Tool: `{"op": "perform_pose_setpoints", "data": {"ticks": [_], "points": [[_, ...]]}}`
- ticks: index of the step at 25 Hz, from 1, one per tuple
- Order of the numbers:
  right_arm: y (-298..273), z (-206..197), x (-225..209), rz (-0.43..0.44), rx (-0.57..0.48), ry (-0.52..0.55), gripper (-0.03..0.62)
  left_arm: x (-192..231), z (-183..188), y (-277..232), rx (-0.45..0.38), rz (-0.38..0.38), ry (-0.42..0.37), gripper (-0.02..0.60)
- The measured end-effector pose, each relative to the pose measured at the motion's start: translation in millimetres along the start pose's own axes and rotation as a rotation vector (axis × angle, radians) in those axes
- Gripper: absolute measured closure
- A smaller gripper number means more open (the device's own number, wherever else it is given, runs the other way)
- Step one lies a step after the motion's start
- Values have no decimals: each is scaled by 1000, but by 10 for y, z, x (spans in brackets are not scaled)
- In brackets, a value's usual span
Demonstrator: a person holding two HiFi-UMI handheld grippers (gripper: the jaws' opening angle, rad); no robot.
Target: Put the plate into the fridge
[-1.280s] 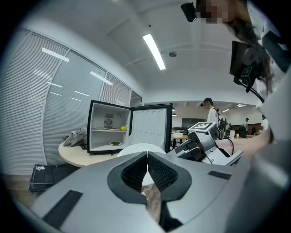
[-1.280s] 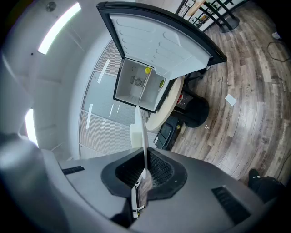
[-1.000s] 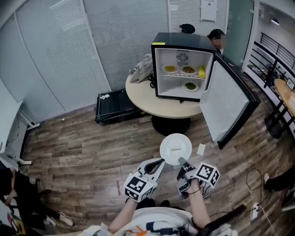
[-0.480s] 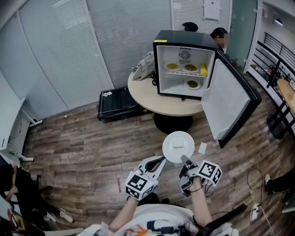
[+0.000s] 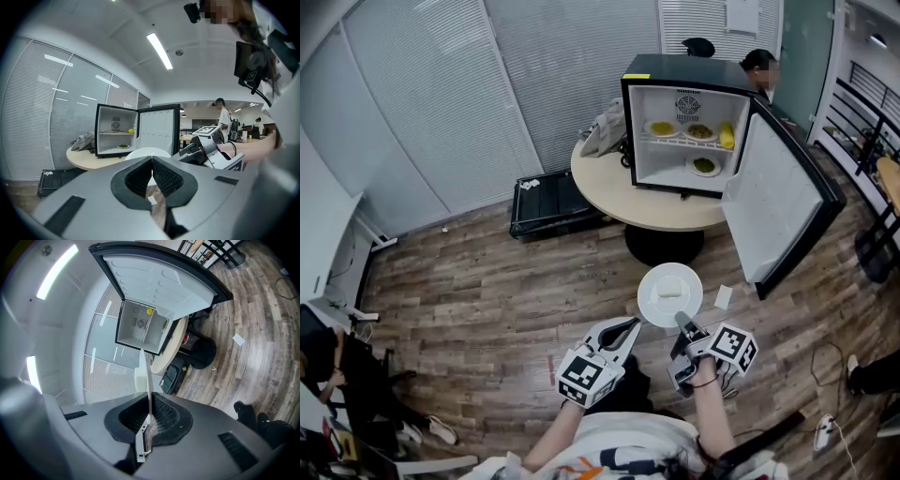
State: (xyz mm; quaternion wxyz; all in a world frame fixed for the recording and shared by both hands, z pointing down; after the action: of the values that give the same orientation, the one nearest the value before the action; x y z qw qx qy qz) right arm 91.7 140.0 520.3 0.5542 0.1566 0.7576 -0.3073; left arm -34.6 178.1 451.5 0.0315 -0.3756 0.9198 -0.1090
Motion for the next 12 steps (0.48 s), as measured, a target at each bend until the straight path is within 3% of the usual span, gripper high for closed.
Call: {"op": "perform_pose_setpoints", "data": {"ticks": [12], "points": [[-331,304,-35,-26,-19,-10,569,320,12,-415,7,-36,3,571]]}}
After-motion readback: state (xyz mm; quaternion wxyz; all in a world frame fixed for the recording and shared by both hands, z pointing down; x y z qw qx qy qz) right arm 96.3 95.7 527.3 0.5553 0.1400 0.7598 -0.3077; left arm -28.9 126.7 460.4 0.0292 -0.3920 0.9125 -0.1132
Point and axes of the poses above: the fingertips, and each gripper's own axes: y backward along the fingers, x to its left, z out of its top, the point moved 2 cm from there along y, backward along the fingers, and after that the axes turned 1 degree about x, right-handed, at the moved point
